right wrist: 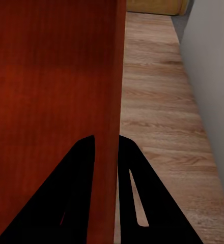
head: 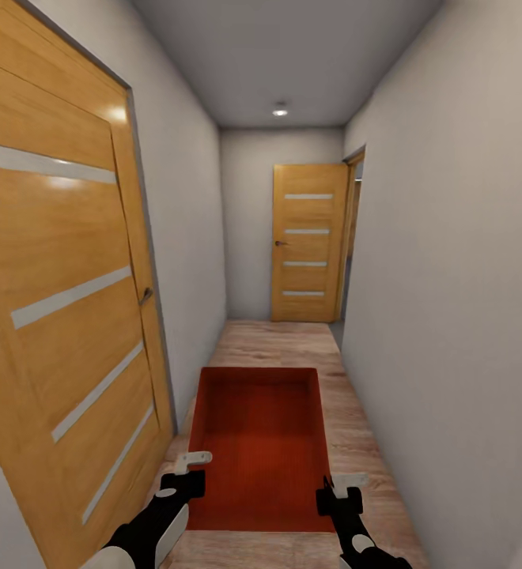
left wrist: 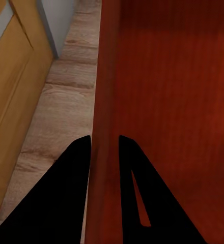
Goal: Move the two storage containers from the living room to the garage. In the garage, place one container on the floor and stack the other container on top of it (either order is fine).
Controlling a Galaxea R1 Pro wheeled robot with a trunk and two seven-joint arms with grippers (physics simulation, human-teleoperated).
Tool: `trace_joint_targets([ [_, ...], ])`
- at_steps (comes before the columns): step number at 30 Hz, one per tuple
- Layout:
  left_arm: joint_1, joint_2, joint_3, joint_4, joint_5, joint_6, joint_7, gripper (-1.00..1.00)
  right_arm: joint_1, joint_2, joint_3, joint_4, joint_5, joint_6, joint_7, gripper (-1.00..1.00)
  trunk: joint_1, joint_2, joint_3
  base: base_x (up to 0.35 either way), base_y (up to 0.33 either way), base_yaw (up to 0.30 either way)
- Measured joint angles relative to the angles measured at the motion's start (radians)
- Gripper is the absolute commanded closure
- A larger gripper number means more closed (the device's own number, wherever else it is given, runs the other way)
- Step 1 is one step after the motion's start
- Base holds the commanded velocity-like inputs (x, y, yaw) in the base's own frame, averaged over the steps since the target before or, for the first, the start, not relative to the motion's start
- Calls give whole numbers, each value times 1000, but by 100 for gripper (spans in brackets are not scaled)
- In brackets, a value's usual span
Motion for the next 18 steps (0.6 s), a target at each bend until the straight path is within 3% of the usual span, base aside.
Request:
trace_joint_targets([
  [18, 0, 5, 1, 7, 9, -1, -7, 100, 0, 4, 7, 0, 0, 8, -7, 100, 0, 0, 0, 322, 71, 0],
])
